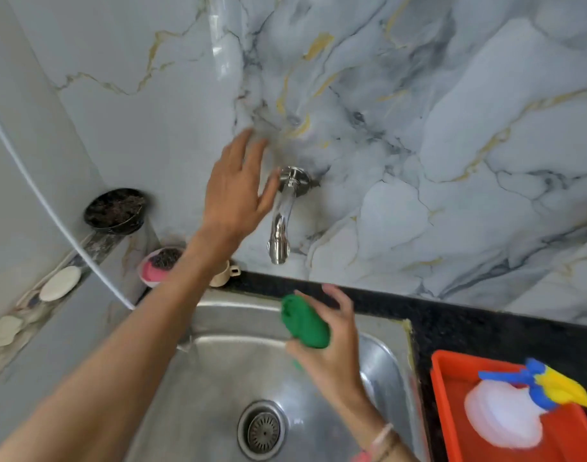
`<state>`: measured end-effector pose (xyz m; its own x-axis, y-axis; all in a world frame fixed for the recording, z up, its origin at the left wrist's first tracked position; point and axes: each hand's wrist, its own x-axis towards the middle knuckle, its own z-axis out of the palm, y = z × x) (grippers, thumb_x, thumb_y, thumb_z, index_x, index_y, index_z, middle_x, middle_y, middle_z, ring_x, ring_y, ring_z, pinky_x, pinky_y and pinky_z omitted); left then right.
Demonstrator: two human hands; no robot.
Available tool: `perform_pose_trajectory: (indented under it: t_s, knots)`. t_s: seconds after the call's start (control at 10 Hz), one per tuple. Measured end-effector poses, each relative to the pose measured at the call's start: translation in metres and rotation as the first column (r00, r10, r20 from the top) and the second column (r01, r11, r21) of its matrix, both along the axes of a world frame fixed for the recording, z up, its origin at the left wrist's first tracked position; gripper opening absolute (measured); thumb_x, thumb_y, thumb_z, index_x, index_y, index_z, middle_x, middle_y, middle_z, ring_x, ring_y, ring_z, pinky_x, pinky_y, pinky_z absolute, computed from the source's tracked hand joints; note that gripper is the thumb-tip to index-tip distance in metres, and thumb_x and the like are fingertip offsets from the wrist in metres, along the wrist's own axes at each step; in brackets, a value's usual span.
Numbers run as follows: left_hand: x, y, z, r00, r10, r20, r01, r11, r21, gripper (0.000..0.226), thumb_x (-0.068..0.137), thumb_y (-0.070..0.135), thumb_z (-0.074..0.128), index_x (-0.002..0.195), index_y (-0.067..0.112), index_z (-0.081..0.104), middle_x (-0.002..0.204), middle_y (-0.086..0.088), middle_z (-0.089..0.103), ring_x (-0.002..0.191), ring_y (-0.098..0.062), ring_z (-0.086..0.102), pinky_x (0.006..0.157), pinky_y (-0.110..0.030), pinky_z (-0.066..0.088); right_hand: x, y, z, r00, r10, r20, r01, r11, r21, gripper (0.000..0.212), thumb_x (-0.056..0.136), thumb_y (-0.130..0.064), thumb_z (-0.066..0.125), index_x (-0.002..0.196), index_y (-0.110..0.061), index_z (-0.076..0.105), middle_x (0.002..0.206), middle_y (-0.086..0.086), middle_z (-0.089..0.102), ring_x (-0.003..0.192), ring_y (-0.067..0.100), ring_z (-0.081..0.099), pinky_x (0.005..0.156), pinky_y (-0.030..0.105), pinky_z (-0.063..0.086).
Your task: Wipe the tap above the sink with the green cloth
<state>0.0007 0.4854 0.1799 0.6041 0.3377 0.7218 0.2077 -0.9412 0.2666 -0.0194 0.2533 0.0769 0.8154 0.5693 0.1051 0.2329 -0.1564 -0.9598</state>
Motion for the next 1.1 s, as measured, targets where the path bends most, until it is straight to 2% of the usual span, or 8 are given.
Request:
perform_pose_trajectory:
  t_s: [0.1,0.2,0.3,0.4,0.7,0.9,1.0,1.1]
  knots:
    - [-0.052,-0.088,-0.023,0.981,-0.195,-0.023,0.16,0.86,-0.485,0.039,0.096,0.042,0.061,0.125,0.015,0.061,0.114,-0.006,0.07,0.103,-0.022,0.067,0.092,-0.047,0.058,0.012,-0.079,-0.002,0.521,0.135,-0.843,0.104,0.97,0.22,0.051,0.047,-0.013,0.08,0.096,-0.002,0.077,0.094,0.022,0.075,0.083,0.03,0.074,0.085,0.046,0.061]
    - [-0.081,-0.181,-0.058,0.872,-0.394,-0.29,0.01,0.607,-0.795,0.061,0.087,0.051,0.076,0.136,0.019,0.061,0.13,0.003,0.066,0.12,-0.013,0.062,0.106,-0.038,0.053,0.019,-0.145,0.008,0.306,0.162,-0.938,0.08,0.977,0.195,0.036,0.065,-0.029,0.077,0.094,-0.007,0.08,0.099,0.023,0.078,0.097,0.041,0.073,0.096,0.069,0.051]
    - [-0.086,-0.261,-0.093,0.767,-0.597,-0.233,-0.071,0.281,-0.957,0.061,0.08,0.056,0.081,0.125,0.016,0.071,0.125,0.006,0.071,0.115,-0.011,0.066,0.103,-0.031,0.054,0.031,-0.199,0.006,0.329,0.138,-0.934,0.052,0.985,0.164,0.046,0.085,-0.047,0.062,0.105,-0.009,0.078,0.097,0.019,0.079,0.091,0.035,0.075,0.096,0.05,0.054]
    - [-0.072,-0.329,-0.122,0.825,-0.561,-0.063,-0.047,0.043,-0.998,0.007,0.091,0.014,0.077,0.094,0.008,0.074,0.092,-0.004,0.079,0.082,-0.012,0.074,0.072,-0.016,0.061,0.044,-0.253,-0.001,0.318,0.129,-0.939,0.048,0.987,0.151,0.07,0.088,-0.063,0.059,0.122,-0.003,0.072,0.115,0.024,0.074,0.104,0.038,0.071,0.106,0.054,0.048]
    - [-0.031,-0.46,-0.196,0.866,-0.313,-0.389,-0.266,0.371,-0.89,0.036,0.075,0.029,0.091,0.087,0.013,0.061,0.087,-0.007,0.072,0.085,-0.029,0.071,0.079,-0.048,0.062,0.076,-0.378,-0.08,0.935,-0.231,-0.269,0.071,0.866,-0.495,0.032,0.09,-0.022,0.073,0.062,-0.009,0.064,0.061,0.009,0.067,0.06,0.018,0.062,0.056,0.044,0.049]
    - [-0.023,-0.482,-0.205,0.771,-0.33,-0.545,-0.327,0.529,-0.783,0.047,0.083,0.032,0.084,0.114,0.004,0.063,0.11,-0.011,0.072,0.093,-0.022,0.066,0.084,-0.038,0.059,0.085,-0.39,-0.093,0.992,-0.129,-0.008,0.08,0.665,-0.742,0.05,0.09,-0.029,0.069,0.055,-0.02,0.034,0.061,0.0,0.047,0.066,0.026,0.055,0.046,0.029,0.035]
    - [-0.022,-0.474,-0.183,0.719,-0.343,-0.604,-0.281,0.651,-0.705,0.046,0.088,0.039,0.078,0.113,0.003,0.061,0.112,-0.017,0.071,0.098,-0.031,0.066,0.086,-0.042,0.056,0.091,-0.392,-0.056,0.995,-0.076,0.068,0.101,0.648,-0.755,0.017,0.091,-0.034,0.067,0.09,-0.018,0.063,0.1,0.007,0.063,0.101,0.031,0.065,0.07,0.031,0.049]
    - [-0.019,-0.457,-0.115,0.873,-0.218,-0.436,-0.109,0.784,-0.611,0.062,0.095,0.041,0.07,0.145,0.009,0.051,0.143,-0.012,0.061,0.129,-0.03,0.058,0.106,-0.038,0.047,0.109,-0.397,0.01,0.861,-0.097,0.499,0.42,0.689,-0.591,0.048,0.091,-0.04,0.064,0.133,-0.018,0.058,0.137,0.009,0.06,0.128,0.033,0.057,0.097,0.044,0.051]
